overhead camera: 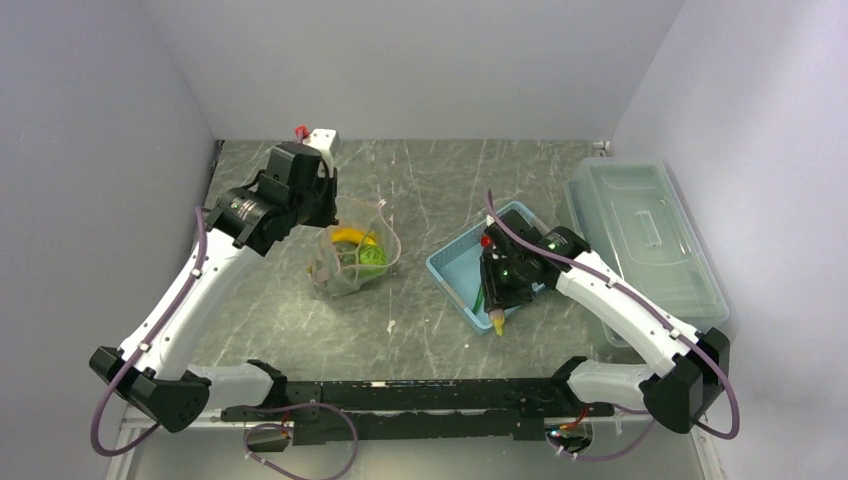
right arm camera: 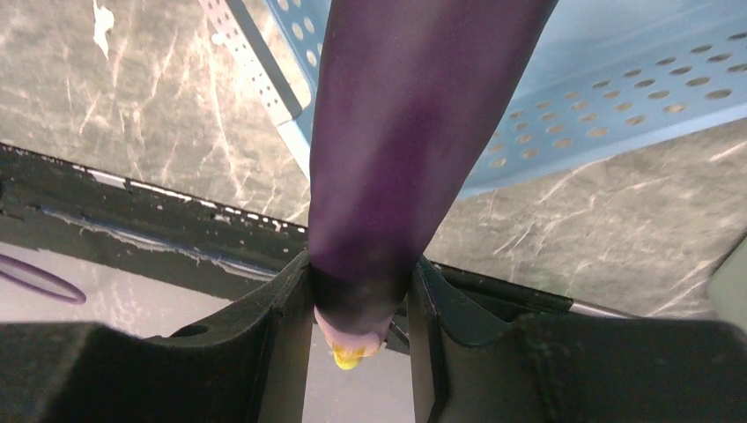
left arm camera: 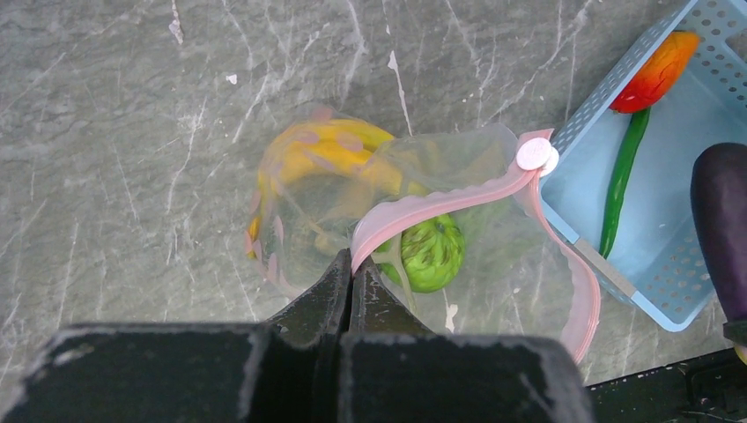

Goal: Place the food in the zip-top bag and seal the zipper
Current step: Pick up the fake vegetable from the bin.

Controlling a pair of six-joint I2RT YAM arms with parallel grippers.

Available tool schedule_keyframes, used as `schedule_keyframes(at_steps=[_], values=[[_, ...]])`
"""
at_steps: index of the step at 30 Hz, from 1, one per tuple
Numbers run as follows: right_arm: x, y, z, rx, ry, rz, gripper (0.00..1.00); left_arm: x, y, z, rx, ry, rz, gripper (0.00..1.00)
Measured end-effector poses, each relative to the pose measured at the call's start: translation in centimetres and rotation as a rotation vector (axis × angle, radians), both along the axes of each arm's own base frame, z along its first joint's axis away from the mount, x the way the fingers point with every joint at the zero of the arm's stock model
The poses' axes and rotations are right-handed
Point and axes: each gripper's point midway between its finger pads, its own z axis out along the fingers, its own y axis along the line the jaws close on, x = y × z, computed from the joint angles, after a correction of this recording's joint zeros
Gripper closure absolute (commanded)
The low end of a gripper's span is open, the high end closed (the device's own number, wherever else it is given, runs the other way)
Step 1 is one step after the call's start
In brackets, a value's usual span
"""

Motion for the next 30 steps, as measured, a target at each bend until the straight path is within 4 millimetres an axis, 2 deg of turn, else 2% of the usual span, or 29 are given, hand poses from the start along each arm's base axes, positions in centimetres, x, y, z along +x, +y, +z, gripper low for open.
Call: schedule_keyframes(at_steps=[4, 10, 16, 26, 30], values=[[-1.5, 0.0, -0.9, 0.017, 0.06, 0.002, 0.94, -0.1, 0.0, 0.0, -0.005, -0.001, -0.005, 1.0], [-3.1, -0.2, -2.6, 0.008, 0.137, 0.008, 0.81, -0.1, -0.2, 0.0, -0.011, -0.003, -0.01, 1.0], [-3.1, 0.2, -3.3, 0.004, 0.161, 0.012, 0.62, -0.2, -0.2, 0.0, -0.012, -0.004, -0.011, 1.0], [-2.6, 0.2, -4.1, -0.024, 0.169, 0.013, 0.44, -0.2, -0.2, 0.0, -0.012, -0.004, -0.012, 1.0], [-2.5, 0.0, -4.2, -0.034, 0.162, 0.013, 0.41, -0.2, -0.2, 0.0, -0.012, -0.004, -0.012, 1.0]])
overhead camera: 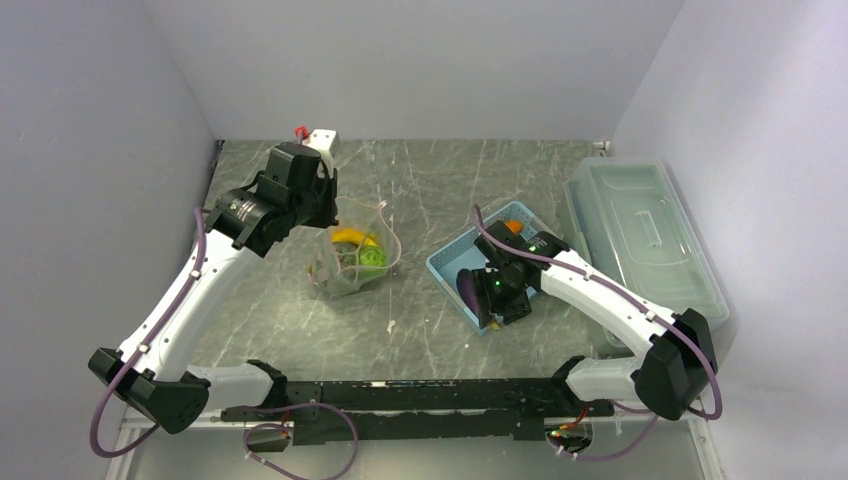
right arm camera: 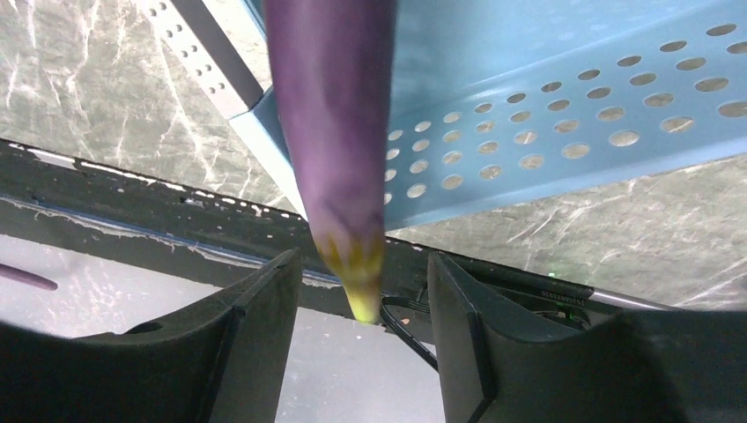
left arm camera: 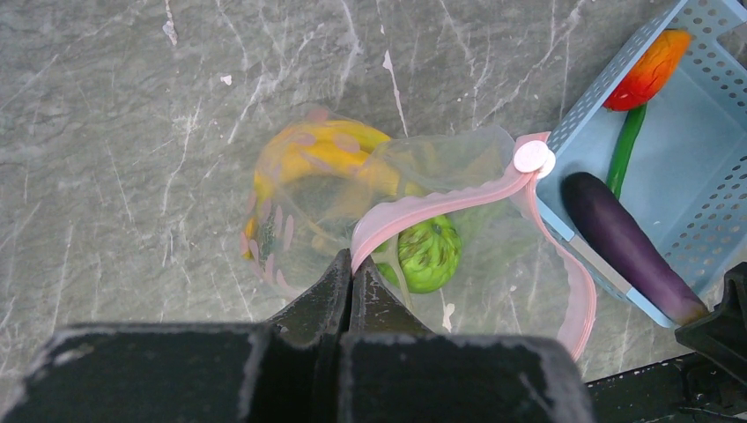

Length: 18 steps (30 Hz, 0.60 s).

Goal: Place the food in the zip-top bag and seal the zipper
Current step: Pick up the fake vegetable from the bin.

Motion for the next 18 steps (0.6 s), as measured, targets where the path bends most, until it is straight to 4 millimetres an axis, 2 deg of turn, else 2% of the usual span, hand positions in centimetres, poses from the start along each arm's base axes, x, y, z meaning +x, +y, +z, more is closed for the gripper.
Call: schedule_keyframes(at_steps=[7, 18], values=[[0.8, -0.3, 0.6, -0.022, -0.045, -0.012, 0.34, 0.0, -0.1, 0.0, -0.002, 0.002, -0.003, 1.0], [3.3, -0.7, 4.7, 0.055, -0.29, -0.147, 0.34, 0.0, -0.1, 0.0, -0.004, 0.003, -0.004, 1.0]])
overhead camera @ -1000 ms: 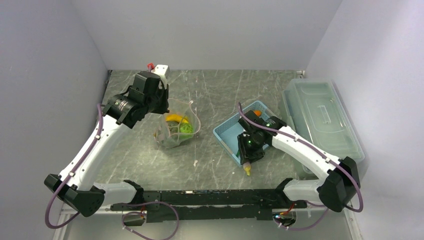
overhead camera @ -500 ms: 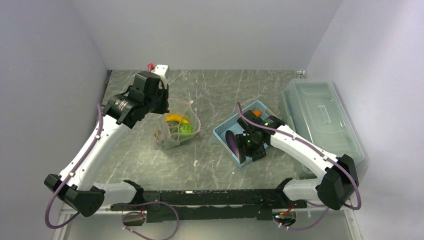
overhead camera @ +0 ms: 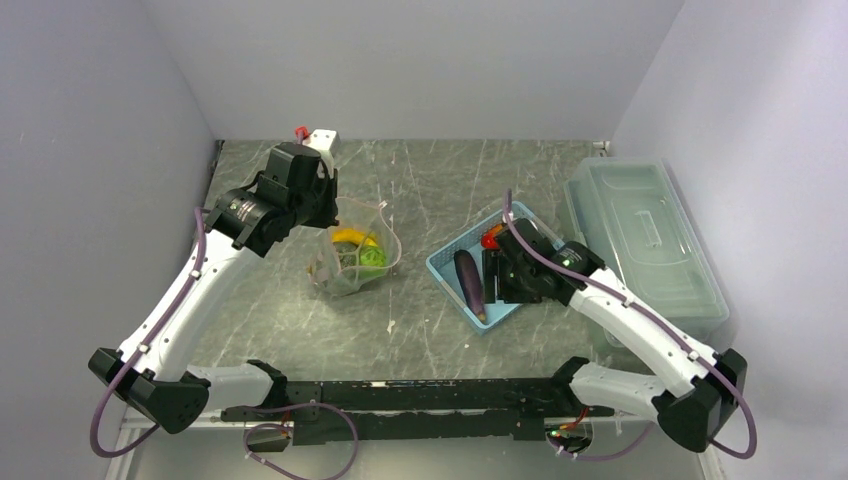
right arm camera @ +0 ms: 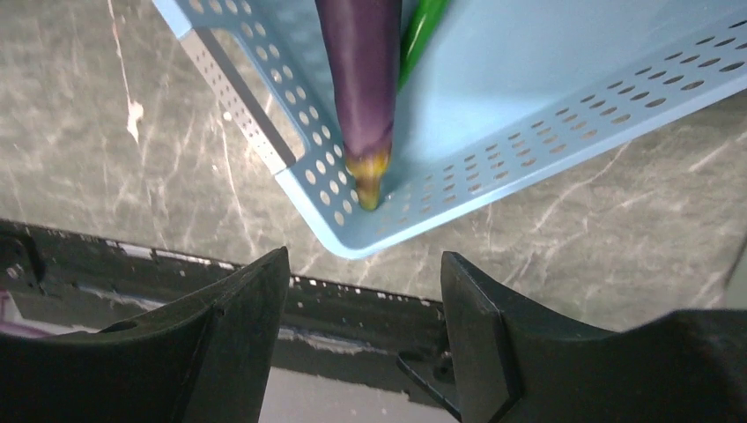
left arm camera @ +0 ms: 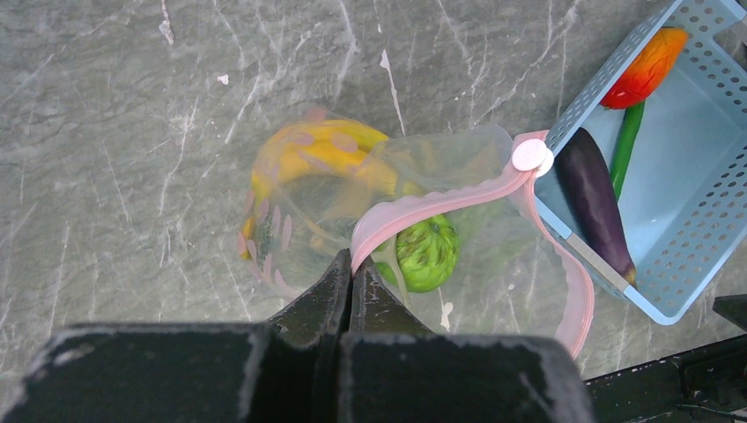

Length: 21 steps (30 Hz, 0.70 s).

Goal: Place the food in the zip-top bag and seal the zipper
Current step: Pick up the fake vegetable from the bin.

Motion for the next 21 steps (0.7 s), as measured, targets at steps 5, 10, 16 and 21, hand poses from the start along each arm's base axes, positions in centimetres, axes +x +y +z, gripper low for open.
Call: schedule_keyframes(at_steps=[5, 10, 16, 21], values=[[1.0, -0.2, -1.5, 0.015, -0.05, -0.084, 0.38, 0.0, 0.0, 0.0, -0.001, 0.001, -0.001, 1.0], [2.7, 0.0, -3.1, 0.004, -0.083, -0.155, 0.4, 0.0, 0.0, 0.0, -0.002, 0.002, -0.002, 1.0], [4.4, 1.0, -5.9, 0.019, -0.102, -0.197, 0.42, 0.0, -0.1, -0.3, -0.001, 0.004, -0.003, 1.0], [5.4, 2.0, -8.1, 0.023, -0.1, -0.206, 0.45, 0.0, -0.2, -0.4, -0.003, 0.005, -0.006, 1.0]])
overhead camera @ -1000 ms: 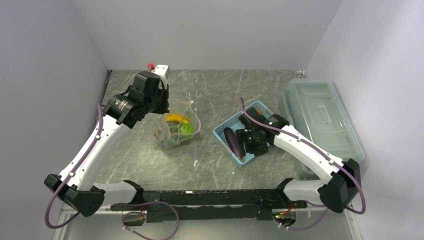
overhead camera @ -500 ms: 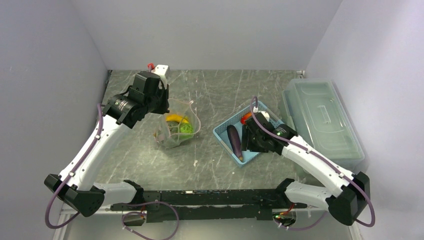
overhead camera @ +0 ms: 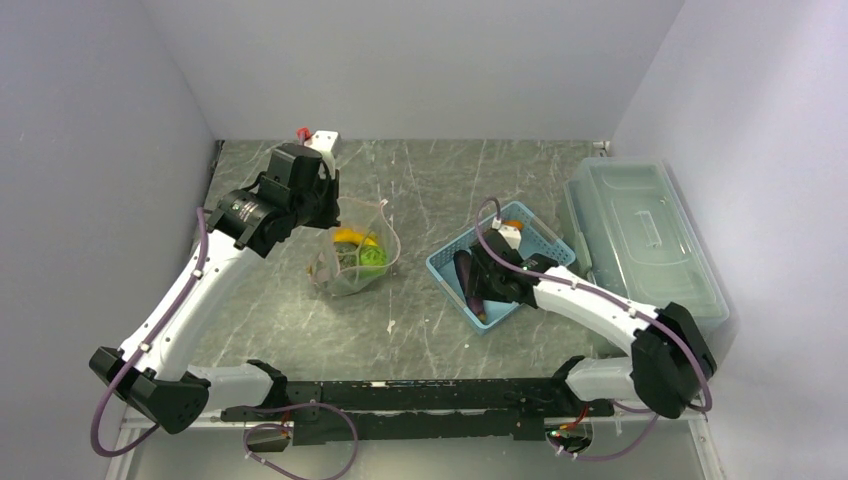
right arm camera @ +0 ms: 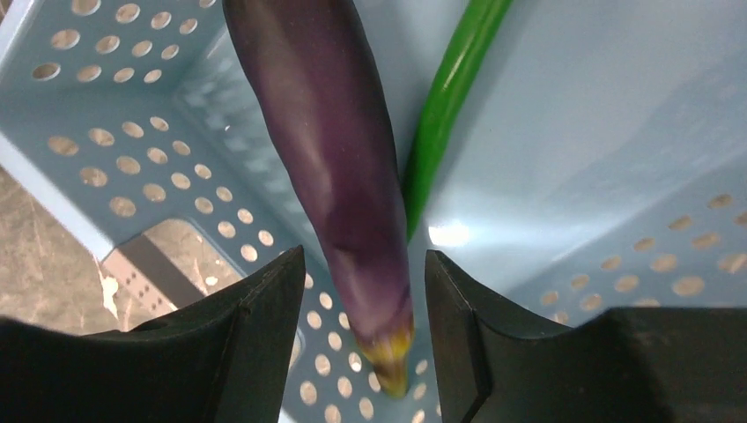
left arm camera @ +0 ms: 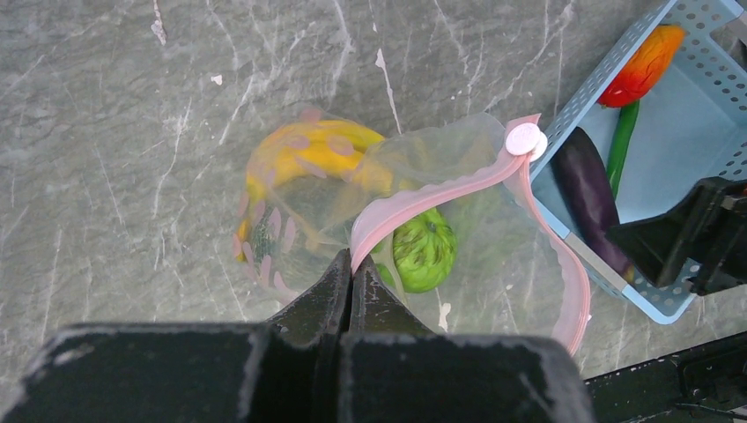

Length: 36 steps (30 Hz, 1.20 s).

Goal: Place the food in the zip-top bag and seal the zipper
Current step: Pick up the fake vegetable from the bin.

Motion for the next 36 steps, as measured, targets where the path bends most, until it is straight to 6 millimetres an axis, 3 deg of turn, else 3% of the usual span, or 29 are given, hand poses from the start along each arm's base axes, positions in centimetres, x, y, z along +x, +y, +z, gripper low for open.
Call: schedule_keyframes(at_steps=[7, 11, 15, 18, 25, 29, 36], values=[[1.2, 1.2, -2.7, -0.01, 0.011, 0.01, 0.51, 0.2, -0.1, 0.0, -0.004, -0.006, 0.0, 1.0], [1.4, 1.5, -3.0, -0.015, 0.003, 0.026, 0.59, 0.1, -0.1, -0.2, -0.001, -0.001, 0.0, 1.0], [1.5, 1.7, -3.2, -0.035, -0.009, 0.04, 0.77, 0.1, -0.1, -0.3, 0.0, 0.001, 0.0, 1.0], [1.5, 1.7, -3.2, -0.058, -0.018, 0.047, 1.0, 0.1, -0.1, -0.3, 0.0, 0.001, -0.001, 1.0], [1.4, 1.2, -2.9, -0.115, -0.027, 0.055, 1.0, 0.1, -0.1, -0.3, 0.0, 0.002, -0.002, 1.0], [1.5, 0.6, -1.6, -0.14, -0.041, 0.055, 1.0, 0.1, -0.1, -0.3, 0.0, 0.002, -0.002, 1.0], [2.9, 0.9, 3.9, -0.111, -0.149, 0.055, 1.0, 0.1, -0.1, -0.3, -0.001, 0.003, -0.003, 1.0]])
